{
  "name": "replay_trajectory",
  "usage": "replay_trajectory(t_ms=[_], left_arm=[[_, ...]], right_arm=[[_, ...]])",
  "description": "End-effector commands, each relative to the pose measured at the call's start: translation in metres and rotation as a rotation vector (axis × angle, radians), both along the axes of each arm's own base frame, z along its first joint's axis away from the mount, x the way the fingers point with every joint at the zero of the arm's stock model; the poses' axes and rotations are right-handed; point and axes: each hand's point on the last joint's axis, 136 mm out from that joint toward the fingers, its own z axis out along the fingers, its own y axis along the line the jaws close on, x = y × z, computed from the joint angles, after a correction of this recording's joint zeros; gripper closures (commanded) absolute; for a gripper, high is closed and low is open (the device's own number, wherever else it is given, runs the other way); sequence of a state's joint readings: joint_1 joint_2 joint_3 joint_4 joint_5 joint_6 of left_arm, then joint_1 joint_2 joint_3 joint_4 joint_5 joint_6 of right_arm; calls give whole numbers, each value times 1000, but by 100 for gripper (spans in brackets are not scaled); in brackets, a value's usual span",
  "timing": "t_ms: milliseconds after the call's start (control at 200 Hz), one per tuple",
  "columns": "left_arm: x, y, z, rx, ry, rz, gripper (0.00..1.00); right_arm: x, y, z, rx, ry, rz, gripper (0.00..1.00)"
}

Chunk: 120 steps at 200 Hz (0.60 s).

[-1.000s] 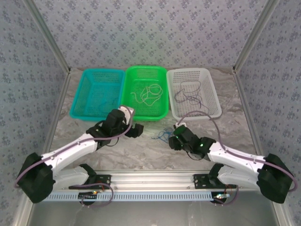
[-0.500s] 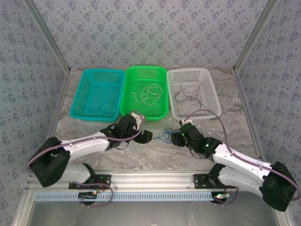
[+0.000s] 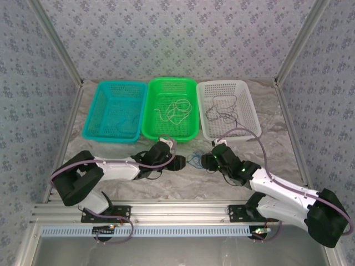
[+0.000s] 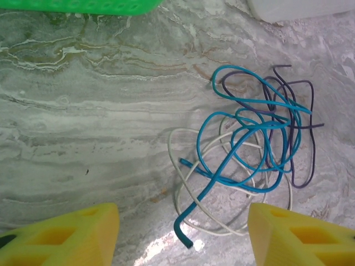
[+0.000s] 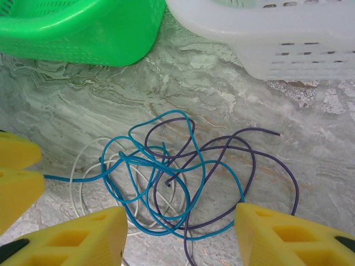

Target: Untangle the cables

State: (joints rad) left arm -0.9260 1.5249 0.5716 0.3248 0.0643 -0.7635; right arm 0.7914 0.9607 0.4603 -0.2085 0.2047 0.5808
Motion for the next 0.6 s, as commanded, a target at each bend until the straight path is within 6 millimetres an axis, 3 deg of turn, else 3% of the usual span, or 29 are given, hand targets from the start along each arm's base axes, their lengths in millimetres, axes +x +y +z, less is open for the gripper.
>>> replay_trajectory(t_ms=[0,265,430,595], left_arm=[[8,-9,3,-47,-4,44,43],[10,-19,-8,-51,15,46,66],[11,-23,4,-54,-31,12,97],[10,-24,26,-32,-92,-25,100]], right_arm=[[2,-2,0,10,-4,-24,44],[2,-5,0,1,-3,-29,43],[0,-5,-5,-11,1,-17,40],[-3,-1,-7,-52,-35,31,17]])
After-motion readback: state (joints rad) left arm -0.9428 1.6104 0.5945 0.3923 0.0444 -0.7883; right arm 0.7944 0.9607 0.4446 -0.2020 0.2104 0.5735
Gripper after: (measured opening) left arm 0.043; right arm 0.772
